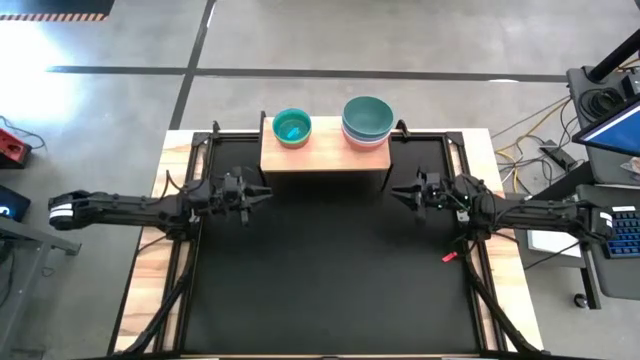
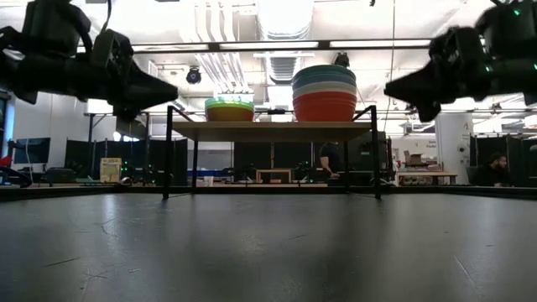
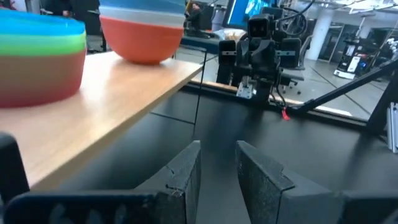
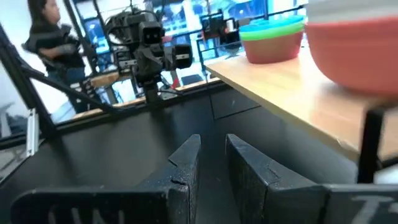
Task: Place and stack bowls onto a shelf
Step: Return to Home Position
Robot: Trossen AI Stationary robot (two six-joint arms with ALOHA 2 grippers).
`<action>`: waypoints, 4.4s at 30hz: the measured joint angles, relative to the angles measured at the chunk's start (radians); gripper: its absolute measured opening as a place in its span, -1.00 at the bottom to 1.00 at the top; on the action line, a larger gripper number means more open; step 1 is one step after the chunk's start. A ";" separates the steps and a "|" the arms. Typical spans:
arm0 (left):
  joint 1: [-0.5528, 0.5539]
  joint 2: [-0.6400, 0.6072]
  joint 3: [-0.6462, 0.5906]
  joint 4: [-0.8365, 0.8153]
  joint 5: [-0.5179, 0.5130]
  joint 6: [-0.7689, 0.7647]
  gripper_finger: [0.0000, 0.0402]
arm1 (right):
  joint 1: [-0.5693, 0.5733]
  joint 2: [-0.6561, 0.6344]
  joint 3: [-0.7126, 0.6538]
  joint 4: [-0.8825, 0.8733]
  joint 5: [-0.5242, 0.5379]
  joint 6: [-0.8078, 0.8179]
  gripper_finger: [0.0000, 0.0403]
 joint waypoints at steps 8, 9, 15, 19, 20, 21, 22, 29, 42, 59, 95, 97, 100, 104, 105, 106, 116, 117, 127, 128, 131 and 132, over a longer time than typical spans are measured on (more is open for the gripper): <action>-0.001 0.022 -0.031 -0.003 0.000 -0.026 -0.58 | 0.001 0.000 -0.061 0.033 0.036 0.034 -0.67; -0.001 0.025 -0.032 -0.002 0.000 -0.026 -0.58 | 0.001 0.000 -0.061 0.033 0.037 0.035 -0.67; -0.001 0.042 -0.075 0.003 0.000 -0.048 -0.58 | 0.001 0.005 -0.061 0.011 0.037 0.053 -0.67; -0.003 0.071 -0.075 0.023 0.000 -0.061 -0.58 | 0.001 0.005 -0.061 -0.030 0.037 0.073 -0.67; -0.003 0.079 -0.075 0.035 0.000 -0.056 -0.58 | 0.001 0.005 -0.061 -0.034 0.037 0.078 -0.67; -0.003 0.083 -0.075 0.050 0.000 -0.051 -0.58 | 0.001 0.006 -0.061 -0.034 0.037 0.078 -0.67; -0.003 0.089 -0.075 0.061 0.000 -0.048 -0.58 | 0.001 0.007 -0.061 -0.034 0.037 0.078 -0.67; -0.003 0.127 -0.063 0.062 0.001 -0.042 -0.58 | 0.001 0.006 -0.061 -0.041 0.037 0.078 -0.67; -0.003 0.130 -0.037 0.063 0.002 -0.040 -0.58 | 0.001 -0.004 -0.062 -0.049 0.038 0.077 -0.67; -0.003 -0.291 -0.075 0.003 0.002 -0.040 -0.58 | 0.001 -0.180 -0.063 -0.060 0.037 0.077 -0.67; -0.003 -0.718 -0.076 -0.010 0.002 -0.040 -0.58 | 0.000 -0.504 -0.064 -0.059 0.037 0.077 -0.67; -0.003 -0.718 -0.076 -0.011 0.003 -0.040 -0.58 | 0.000 -0.504 -0.064 -0.059 0.037 0.077 -0.67; -0.003 -0.717 -0.076 -0.010 0.003 -0.040 -0.58 | 0.000 -0.505 -0.064 -0.058 0.037 0.077 -0.67; -0.003 -0.710 -0.076 -0.010 0.003 -0.040 -0.58 | 0.000 -0.505 -0.065 -0.058 0.037 0.077 -0.67; -0.003 -0.709 -0.076 -0.011 0.002 -0.040 -0.58 | 0.000 -0.505 -0.065 -0.058 0.037 0.077 -0.67; -0.003 -0.707 -0.076 -0.011 0.002 -0.040 -0.58 | 0.000 -0.505 -0.065 -0.058 0.037 0.077 -0.67; -0.003 -0.692 -0.076 -0.012 0.001 -0.040 -0.58 | 0.000 -0.505 -0.065 -0.058 0.037 0.077 -0.67; -0.003 -0.691 -0.076 -0.013 0.001 -0.040 -0.58 | 0.000 -0.505 -0.065 -0.058 0.037 0.077 -0.67; -0.003 -0.687 -0.076 -0.016 0.002 -0.040 -0.58 | 0.000 -0.505 -0.065 -0.058 0.038 0.077 -0.67; -0.003 -0.687 -0.076 -0.016 0.002 -0.040 -0.58 | 0.000 -0.505 -0.065 -0.058 0.037 0.077 -0.67; -0.003 -0.687 -0.076 -0.017 0.002 -0.040 -0.58 | 0.000 -0.505 -0.065 -0.058 0.037 0.077 -0.67; -0.003 -0.687 -0.076 -0.017 0.002 -0.040 -0.58 | 0.000 -0.504 -0.065 -0.058 0.037 0.077 -0.67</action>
